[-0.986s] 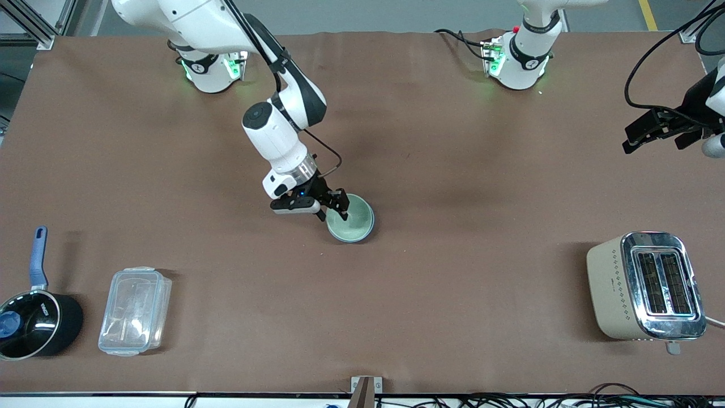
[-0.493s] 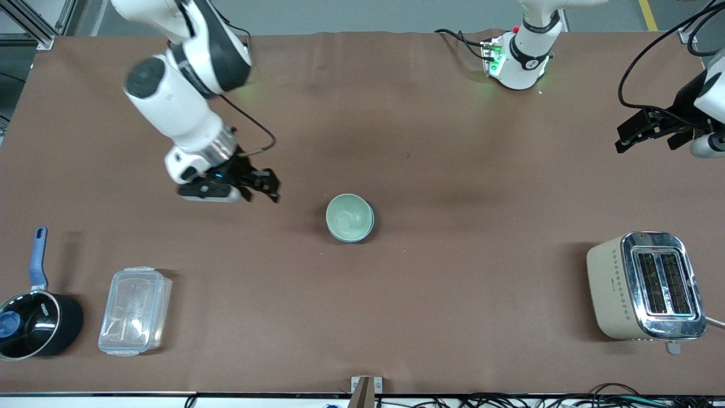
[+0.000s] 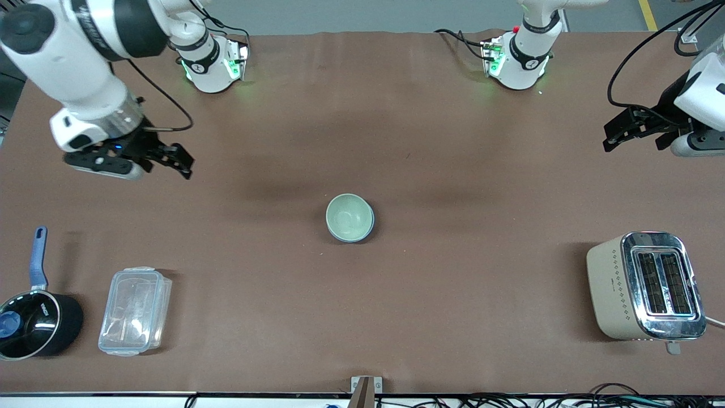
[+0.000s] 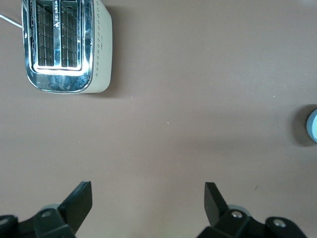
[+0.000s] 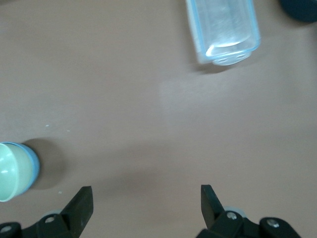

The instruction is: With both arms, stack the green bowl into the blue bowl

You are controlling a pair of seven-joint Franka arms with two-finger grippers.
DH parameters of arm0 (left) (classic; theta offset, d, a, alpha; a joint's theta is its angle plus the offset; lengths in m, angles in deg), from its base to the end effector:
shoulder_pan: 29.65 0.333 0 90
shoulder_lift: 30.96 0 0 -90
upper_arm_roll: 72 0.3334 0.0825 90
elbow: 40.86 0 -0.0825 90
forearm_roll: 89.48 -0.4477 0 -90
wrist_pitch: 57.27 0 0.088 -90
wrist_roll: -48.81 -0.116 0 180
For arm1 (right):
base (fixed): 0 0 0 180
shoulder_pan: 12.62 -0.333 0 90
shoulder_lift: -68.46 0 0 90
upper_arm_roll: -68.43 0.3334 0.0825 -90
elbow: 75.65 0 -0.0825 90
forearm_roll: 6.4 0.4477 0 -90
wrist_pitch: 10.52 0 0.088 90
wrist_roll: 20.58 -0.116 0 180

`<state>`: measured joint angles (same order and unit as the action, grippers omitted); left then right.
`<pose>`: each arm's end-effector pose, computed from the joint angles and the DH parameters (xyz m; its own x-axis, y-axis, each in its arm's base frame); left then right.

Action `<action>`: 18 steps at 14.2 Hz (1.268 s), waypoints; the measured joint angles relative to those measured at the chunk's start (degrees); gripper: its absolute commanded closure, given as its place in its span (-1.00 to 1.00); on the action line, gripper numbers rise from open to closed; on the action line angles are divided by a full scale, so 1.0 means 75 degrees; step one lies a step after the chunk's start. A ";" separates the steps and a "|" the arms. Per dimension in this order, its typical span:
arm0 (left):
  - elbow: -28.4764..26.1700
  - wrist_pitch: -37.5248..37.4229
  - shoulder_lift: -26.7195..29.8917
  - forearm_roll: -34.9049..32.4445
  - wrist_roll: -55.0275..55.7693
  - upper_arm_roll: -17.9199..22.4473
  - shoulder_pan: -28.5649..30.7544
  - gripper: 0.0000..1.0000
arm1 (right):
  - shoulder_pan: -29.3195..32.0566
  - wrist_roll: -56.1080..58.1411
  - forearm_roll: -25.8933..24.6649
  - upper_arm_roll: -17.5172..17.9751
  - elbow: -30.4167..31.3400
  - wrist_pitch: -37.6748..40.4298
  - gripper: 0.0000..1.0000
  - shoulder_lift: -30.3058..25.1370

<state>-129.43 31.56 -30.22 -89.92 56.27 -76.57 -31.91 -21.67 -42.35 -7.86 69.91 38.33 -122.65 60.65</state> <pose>0.6082 -0.0723 0.6524 0.9998 0.0112 0.0184 0.0113 -0.9999 -0.0064 0.5793 0.1063 0.5228 0.9767 -0.1863 0.1066 -0.1861 -0.9825 -0.0125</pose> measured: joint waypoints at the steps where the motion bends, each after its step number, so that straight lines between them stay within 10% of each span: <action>1: 0.0000 0.0001 0.0000 -0.0066 0.0000 -0.0007 -0.0001 -1.00 | 0.0294 0.0408 -0.0003 -0.0003 -0.0237 0.0275 -1.00 -0.0033; 8: 0.0002 0.0003 0.0029 -0.0096 0.0000 -0.0097 0.0003 -1.00 | 0.2021 0.2681 -0.0008 -0.0018 -0.1779 0.1004 -1.00 0.0077; 18: 0.0056 0.0004 0.0039 -0.0103 -0.0231 -0.0064 0.0102 -1.00 | 0.1749 0.3008 -0.0137 0.0199 -0.4487 0.3535 -1.00 0.1410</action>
<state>-129.01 31.59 -29.93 -90.69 54.54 -77.05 -31.14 -8.55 -19.80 -8.88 71.40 4.68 -96.13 71.22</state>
